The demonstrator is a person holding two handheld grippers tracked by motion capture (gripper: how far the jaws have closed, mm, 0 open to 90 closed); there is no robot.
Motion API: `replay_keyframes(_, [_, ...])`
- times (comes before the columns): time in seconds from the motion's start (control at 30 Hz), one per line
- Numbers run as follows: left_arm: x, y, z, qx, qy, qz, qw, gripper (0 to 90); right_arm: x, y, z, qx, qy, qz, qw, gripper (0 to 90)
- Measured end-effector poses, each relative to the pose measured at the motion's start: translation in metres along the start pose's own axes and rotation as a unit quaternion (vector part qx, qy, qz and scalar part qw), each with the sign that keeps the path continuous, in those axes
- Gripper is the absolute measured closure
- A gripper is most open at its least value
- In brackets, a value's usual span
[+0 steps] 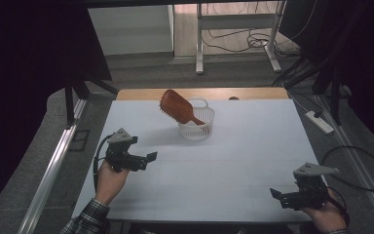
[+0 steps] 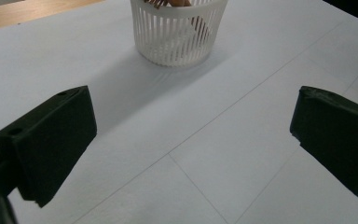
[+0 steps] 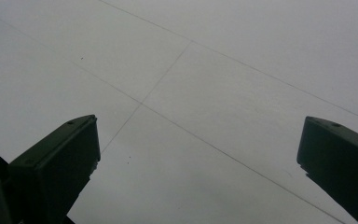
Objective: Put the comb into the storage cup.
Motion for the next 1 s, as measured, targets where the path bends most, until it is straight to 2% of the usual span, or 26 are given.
replay_keyframes(1.0, [0.0, -0.026, -0.028, 0.002, 0.021, -0.011, 0.9997, 0.5, 0.0, 0.0, 0.0, 0.0, -0.001, -0.002, 1.0, 0.0])
Point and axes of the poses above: each handheld gripper's, and its own axes: z roughly forward along the jaws, y roughly out of its top, x roughly to its left, the point moved 8 cm from there along z, roughly forward along the jaws
